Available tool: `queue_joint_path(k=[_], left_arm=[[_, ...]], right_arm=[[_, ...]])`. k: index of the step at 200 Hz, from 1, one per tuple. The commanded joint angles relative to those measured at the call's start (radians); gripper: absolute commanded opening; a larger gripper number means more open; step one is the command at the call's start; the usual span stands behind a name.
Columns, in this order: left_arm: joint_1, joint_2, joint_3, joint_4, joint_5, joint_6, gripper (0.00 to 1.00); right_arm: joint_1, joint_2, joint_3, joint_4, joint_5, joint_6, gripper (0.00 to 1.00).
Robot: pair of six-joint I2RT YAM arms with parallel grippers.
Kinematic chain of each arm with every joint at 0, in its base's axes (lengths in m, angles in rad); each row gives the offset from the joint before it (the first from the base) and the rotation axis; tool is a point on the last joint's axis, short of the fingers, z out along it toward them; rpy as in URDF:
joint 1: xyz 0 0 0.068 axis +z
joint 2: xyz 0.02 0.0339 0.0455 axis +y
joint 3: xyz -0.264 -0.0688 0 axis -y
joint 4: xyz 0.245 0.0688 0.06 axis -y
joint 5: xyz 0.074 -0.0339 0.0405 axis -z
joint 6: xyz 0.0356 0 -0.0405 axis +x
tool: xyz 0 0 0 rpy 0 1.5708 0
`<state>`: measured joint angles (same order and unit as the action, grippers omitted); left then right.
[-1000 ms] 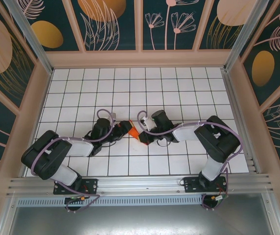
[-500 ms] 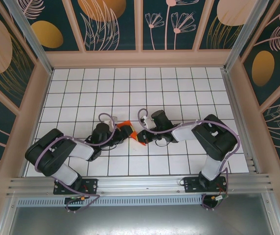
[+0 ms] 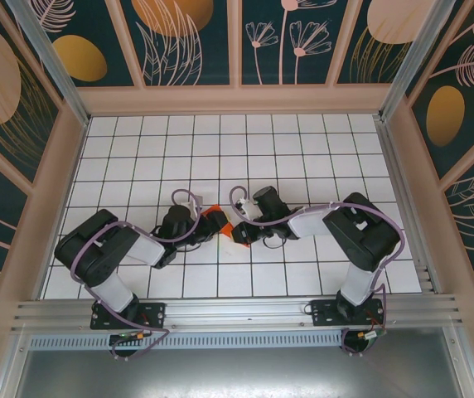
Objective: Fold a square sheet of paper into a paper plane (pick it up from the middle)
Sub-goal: Fold the wing for the fifth time at the center of the table.
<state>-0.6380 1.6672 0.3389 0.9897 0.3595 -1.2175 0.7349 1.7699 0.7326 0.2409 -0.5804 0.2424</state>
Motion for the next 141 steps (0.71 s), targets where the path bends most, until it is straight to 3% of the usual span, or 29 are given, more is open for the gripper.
queue_joint_path(k=[1,141], left_arm=[[-0.008,0.023,0.02,-0.023,0.004,-0.002,0.5],[-0.008,0.029,0.002,-0.035,-0.002,-0.01,0.48]], right_arm=[[0.004,-0.004,0.028,-0.052,-0.002,-0.03,0.2],[-0.008,-0.075,0.022,-0.124,0.002,-0.049,0.26]])
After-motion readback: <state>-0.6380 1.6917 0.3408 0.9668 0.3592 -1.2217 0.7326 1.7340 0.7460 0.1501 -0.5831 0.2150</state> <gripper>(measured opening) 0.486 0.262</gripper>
